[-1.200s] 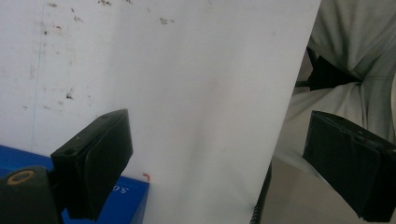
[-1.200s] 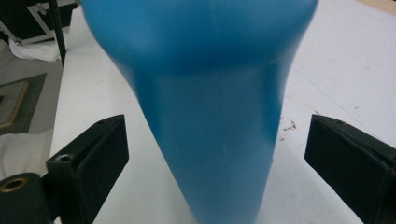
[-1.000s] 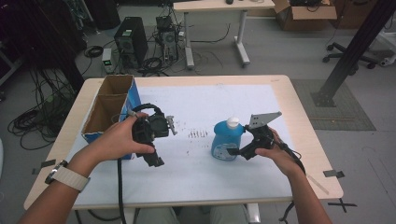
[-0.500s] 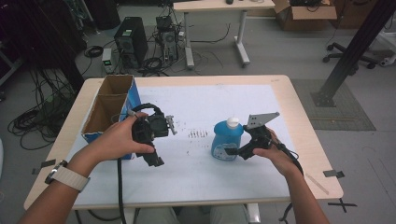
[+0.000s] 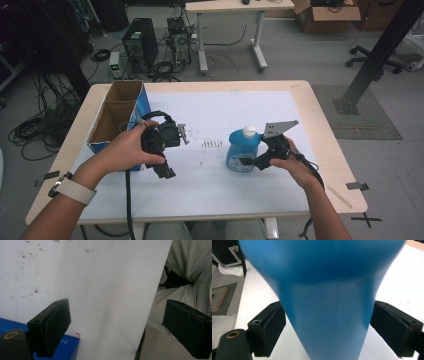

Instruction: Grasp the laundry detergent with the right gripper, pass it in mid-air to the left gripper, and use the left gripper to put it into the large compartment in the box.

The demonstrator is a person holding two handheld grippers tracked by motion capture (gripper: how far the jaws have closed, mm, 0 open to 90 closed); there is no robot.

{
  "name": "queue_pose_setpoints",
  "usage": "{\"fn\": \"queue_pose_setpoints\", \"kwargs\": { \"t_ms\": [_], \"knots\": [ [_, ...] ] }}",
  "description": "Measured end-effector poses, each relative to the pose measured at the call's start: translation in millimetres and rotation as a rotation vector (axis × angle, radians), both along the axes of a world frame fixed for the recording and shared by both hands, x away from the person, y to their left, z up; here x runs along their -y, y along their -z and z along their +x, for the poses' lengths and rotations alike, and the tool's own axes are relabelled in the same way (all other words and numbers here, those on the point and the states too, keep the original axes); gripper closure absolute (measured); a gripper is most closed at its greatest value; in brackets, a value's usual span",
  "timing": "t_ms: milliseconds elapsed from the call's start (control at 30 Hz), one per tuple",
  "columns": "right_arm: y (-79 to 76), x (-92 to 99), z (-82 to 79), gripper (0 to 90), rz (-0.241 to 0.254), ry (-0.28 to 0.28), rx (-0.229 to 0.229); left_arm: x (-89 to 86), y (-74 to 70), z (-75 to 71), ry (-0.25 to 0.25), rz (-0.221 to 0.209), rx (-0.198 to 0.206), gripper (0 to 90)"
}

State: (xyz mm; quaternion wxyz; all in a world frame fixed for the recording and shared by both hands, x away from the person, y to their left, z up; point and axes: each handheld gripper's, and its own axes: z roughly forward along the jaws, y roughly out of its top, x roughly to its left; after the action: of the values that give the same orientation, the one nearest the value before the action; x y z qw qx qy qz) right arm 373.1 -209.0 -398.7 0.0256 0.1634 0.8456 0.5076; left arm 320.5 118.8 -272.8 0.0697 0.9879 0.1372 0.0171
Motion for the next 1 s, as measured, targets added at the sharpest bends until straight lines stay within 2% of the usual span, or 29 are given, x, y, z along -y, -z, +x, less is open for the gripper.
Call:
{"fn": "queue_pose_setpoints", "kwargs": {
  "t_ms": [267, 467, 1000],
  "knots": [
    [-0.5, -2.2, -1.3, 17.0, 0.001, -0.007, 0.005, -1.2, -0.8, -0.6, -0.001, 0.000, 0.001, 8.4],
    [-0.6, -3.8, -1.9, 23.0, -0.002, -0.017, 0.012, -1.9, 0.2, -1.1, -0.008, -0.007, 0.001, 8.4],
    [-0.6, -2.4, -1.6, 33.3, 0.000, -0.008, 0.030, -3.7, 0.8, -1.0, -0.008, -0.009, 0.001, 8.5]
  ]
}}
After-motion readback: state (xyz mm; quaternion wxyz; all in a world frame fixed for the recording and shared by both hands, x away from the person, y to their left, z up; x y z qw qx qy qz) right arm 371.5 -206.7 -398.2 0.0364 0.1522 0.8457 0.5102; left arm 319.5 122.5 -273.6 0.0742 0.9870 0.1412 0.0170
